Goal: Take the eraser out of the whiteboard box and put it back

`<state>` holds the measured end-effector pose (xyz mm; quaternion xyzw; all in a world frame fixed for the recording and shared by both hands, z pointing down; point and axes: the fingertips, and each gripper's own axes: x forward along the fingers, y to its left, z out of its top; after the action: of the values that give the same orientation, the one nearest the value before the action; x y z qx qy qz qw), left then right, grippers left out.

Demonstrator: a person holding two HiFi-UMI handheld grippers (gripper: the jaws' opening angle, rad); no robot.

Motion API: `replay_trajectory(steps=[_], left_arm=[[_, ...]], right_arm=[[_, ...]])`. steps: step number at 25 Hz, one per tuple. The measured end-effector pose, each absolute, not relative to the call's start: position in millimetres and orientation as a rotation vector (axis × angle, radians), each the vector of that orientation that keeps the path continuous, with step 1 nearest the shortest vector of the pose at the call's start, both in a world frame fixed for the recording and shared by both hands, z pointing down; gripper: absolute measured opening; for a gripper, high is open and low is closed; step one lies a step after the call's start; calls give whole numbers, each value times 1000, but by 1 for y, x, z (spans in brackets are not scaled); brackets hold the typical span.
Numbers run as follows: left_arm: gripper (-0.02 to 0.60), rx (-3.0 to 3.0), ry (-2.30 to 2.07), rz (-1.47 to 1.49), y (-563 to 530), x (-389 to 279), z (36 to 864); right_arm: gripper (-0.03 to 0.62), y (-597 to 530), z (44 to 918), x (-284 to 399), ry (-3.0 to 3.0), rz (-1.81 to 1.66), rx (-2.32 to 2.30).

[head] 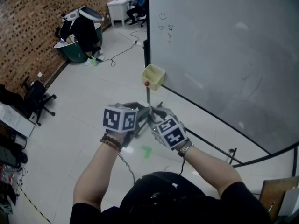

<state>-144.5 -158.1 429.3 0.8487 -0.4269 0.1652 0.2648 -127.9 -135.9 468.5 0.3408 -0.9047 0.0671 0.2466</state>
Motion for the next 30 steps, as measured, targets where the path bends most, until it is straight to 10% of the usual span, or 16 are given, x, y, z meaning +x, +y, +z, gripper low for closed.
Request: replay_trajectory(steps=[30], left_arm=[[241,2317,-1229,440,-148,-185,436]], right_arm=[[164,-154,465,-116,-2432,198,1172]])
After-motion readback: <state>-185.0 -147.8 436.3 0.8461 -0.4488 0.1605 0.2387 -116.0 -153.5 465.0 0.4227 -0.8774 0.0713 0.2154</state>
